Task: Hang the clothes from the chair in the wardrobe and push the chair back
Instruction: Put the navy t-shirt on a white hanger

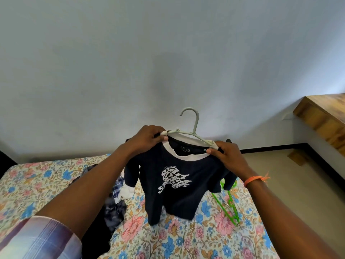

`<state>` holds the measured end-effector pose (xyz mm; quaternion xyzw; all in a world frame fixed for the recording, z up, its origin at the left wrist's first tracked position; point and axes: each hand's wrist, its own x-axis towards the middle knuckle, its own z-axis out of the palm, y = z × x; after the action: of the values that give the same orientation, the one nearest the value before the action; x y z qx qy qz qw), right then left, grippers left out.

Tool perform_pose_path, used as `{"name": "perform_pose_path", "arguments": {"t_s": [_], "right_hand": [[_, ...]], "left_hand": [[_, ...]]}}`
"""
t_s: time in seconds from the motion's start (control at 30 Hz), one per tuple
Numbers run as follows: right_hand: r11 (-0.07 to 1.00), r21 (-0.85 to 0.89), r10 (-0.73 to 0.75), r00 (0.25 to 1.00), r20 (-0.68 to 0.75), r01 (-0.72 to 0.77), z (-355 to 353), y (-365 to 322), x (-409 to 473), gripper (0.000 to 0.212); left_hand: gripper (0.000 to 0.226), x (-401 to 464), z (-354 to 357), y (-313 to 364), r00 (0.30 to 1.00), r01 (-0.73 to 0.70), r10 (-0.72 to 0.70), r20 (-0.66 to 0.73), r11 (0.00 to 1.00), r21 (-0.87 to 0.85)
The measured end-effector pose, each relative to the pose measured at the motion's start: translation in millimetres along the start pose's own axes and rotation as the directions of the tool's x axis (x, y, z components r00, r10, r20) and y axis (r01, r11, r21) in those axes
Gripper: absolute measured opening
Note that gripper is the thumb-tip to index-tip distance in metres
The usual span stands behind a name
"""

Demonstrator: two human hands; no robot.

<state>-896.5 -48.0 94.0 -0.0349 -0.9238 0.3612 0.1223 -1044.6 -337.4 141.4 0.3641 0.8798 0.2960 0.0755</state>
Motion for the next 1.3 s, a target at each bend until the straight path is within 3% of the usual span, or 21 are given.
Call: {"name": "perform_pose_path", "arguments": {"t_s": [0.17, 0.37, 0.57, 0.67, 0.77, 0.93, 1.03, 1.17, 1.3], "right_hand": [[1.000, 0.014, -0.011, 1.000, -0.003, 0.011, 0, 0, 6, 0.022], [0.999, 0.002, 0.047, 0.992, 0.119, -0.047, 8, -3, 27, 0.014], [0.989, -0.136, 0.104, 0.930, 0.353, -0.059, 39, 22, 75, 0.013], [0.980, -0.171, 0.161, 0.916, 0.367, -0.103, 86, 61, 98, 0.009], [0.976, -0.168, 0.189, 0.913, 0.361, -0.136, 148, 112, 102, 0.023], [0.956, -0.188, 0.285, 0.857, 0.429, -0.223, 267, 227, 87, 0.028], [0.939, -0.209, 0.341, 0.820, 0.459, -0.274, 321, 284, 83, 0.026], [0.917, -0.277, 0.384, 0.822, 0.421, -0.286, 359, 338, 127, 0.019], [0.884, -0.320, 0.425, 0.871, 0.246, -0.341, 386, 369, 195, 0.024]], "left_hand": [[0.040, -16, -9, -34, 0.993, 0.090, -0.096, 0.075, 0.993, 0.077], [0.041, -37, 3, -81, 0.962, 0.265, -0.260, 0.084, 0.962, -0.059], [0.034, -33, 31, -148, 0.931, 0.363, -0.350, 0.108, 0.919, -0.156], [0.030, -18, 66, -192, 0.905, 0.417, -0.392, 0.166, 0.894, -0.163], [0.026, -7, 119, -237, 0.869, 0.482, -0.458, 0.190, 0.869, -0.109], [0.004, -9, 238, -325, 0.785, 0.591, -0.581, 0.213, 0.807, 0.023], [0.012, -7, 300, -362, 0.733, 0.639, -0.639, 0.233, 0.764, 0.084], [0.015, 33, 340, -400, 0.750, 0.645, -0.654, 0.100, 0.756, 0.111], [0.026, 102, 350, -425, 0.772, 0.635, -0.616, -0.155, 0.738, 0.228]]}}
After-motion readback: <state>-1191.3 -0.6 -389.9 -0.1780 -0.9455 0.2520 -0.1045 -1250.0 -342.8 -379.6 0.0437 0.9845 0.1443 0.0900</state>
